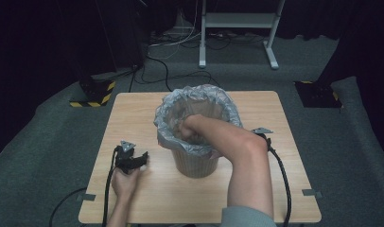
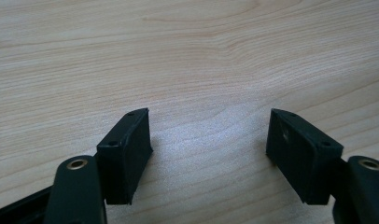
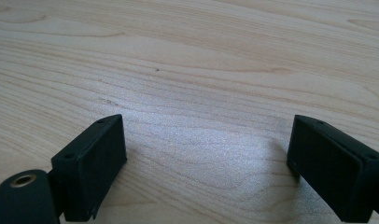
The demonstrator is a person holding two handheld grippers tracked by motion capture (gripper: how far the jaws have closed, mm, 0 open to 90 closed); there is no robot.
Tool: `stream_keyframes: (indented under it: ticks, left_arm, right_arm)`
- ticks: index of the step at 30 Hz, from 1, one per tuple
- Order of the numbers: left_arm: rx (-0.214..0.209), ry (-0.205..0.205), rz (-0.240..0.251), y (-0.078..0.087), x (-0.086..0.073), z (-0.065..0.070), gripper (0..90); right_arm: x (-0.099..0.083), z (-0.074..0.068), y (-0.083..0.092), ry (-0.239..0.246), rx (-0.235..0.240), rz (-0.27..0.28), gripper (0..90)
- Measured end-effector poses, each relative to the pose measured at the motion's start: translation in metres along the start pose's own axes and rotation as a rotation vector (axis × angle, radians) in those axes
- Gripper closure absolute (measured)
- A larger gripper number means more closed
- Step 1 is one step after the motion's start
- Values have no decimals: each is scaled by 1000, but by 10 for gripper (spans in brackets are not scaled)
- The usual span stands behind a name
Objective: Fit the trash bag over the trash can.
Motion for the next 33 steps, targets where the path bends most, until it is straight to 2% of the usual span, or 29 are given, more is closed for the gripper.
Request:
stream_keyframes:
  ticks: [33]
  left_arm:
    - [2,0,0,0,0,0,308]
  right_arm:
    - [0,0,0,-6,1,1,115]
Point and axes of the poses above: each handheld gripper's, and its own axes: y roughly backward along the jaws, x roughly out of its top, z roughly to its right, the point moved 4 cm from there along -y, roughly forward along the jaws, and after that the axes turned 4 degrees about -z, right-handed, at the moved point
